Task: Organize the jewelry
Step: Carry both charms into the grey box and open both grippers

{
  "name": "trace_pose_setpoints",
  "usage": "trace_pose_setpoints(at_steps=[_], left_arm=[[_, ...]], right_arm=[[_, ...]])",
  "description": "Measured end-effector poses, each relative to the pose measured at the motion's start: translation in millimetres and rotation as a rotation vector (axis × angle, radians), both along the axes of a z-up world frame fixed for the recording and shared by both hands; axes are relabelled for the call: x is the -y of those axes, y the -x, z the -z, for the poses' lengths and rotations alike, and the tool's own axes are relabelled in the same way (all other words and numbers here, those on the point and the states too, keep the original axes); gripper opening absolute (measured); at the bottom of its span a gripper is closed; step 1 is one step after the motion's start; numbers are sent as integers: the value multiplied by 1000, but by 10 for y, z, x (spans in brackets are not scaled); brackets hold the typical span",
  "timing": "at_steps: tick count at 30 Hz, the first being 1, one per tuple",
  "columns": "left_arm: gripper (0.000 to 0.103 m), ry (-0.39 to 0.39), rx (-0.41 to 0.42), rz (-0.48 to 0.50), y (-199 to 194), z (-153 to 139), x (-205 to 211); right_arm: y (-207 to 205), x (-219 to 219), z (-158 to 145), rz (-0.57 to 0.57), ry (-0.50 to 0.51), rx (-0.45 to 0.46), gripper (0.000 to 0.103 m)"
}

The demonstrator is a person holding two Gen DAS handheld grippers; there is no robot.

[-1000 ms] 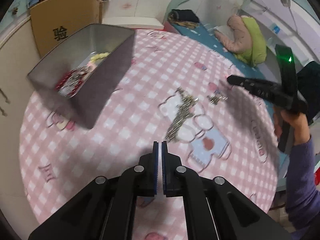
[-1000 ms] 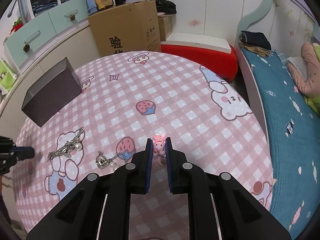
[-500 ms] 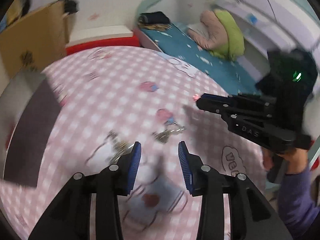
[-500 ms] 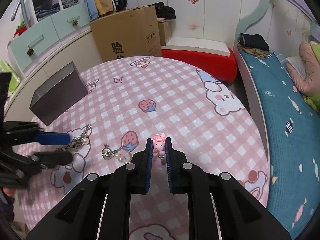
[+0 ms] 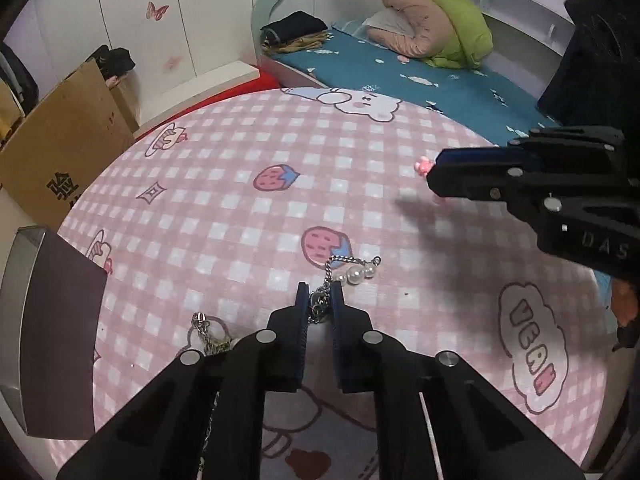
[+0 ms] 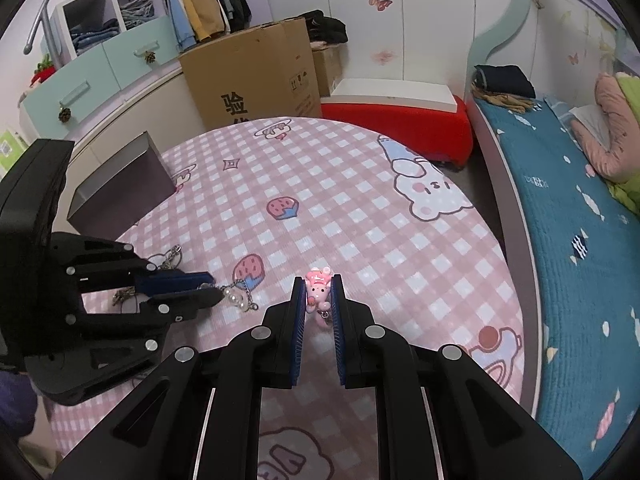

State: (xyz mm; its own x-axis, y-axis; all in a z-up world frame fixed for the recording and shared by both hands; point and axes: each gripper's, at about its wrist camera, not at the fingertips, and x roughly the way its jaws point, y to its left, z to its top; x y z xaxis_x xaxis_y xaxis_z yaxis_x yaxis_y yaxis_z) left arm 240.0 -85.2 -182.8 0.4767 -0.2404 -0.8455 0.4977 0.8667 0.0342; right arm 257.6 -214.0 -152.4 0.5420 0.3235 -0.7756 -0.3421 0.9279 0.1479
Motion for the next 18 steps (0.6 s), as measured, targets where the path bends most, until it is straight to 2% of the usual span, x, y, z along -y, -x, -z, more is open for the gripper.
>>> trace_pose_setpoints(at_steps=[4,13,18], left_arm=[[8,93,-11,-20,-30,-126,-170],[8,306,85,-58,73,-992,-834],[9,309,149,-131,75,-1328,-1298]], right_arm=[[7,-33,-53,0,1,9,14],[36,-400,-409,-60,-11,66,13],[-17,-849,-683,-133,-28,102,13]])
